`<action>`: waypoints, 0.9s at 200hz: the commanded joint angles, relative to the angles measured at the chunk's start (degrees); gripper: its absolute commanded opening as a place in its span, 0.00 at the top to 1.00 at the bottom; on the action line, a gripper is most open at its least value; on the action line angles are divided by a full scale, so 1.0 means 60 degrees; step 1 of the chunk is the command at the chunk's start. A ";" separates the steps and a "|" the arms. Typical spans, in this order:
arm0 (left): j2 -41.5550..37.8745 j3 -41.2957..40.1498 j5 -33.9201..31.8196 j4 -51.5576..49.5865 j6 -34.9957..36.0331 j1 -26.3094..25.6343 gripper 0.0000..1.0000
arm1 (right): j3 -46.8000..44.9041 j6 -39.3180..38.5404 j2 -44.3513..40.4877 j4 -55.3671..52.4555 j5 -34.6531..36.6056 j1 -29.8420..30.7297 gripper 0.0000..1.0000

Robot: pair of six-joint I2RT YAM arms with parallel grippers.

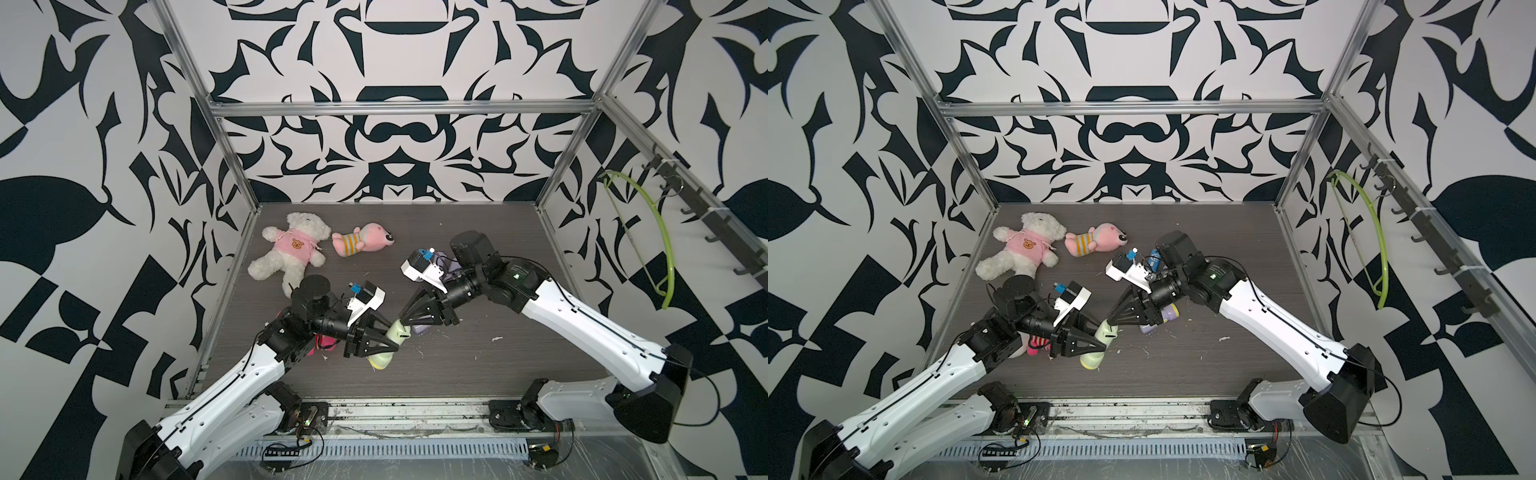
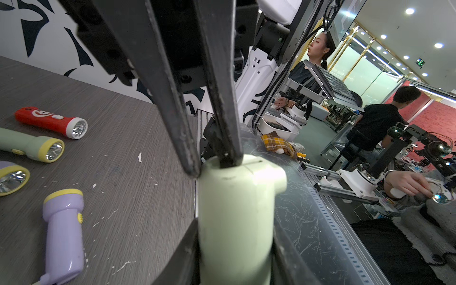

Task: Close the plug at the bottom of the flashlight
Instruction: Close the plug of the flashlight.

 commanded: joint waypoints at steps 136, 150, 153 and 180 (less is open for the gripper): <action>-0.0258 0.0753 -0.0331 0.0490 0.0362 0.0079 0.96 | 0.0424 -0.0405 0.1051 -0.0364 0.0369 0.0263 0.96; -0.0309 0.0742 -0.0349 0.0461 0.0399 0.0078 0.96 | 0.0414 -0.0275 0.1096 -0.0292 0.0699 0.0175 0.95; -0.0315 0.0739 -0.0377 0.0426 0.0404 0.0079 0.96 | 0.0414 -0.0239 0.1103 -0.0273 0.0762 0.0149 0.95; -0.0418 0.0767 -0.1167 0.0046 0.0553 0.0075 0.95 | 0.0361 0.0398 0.0986 0.0113 0.2062 -0.0172 0.95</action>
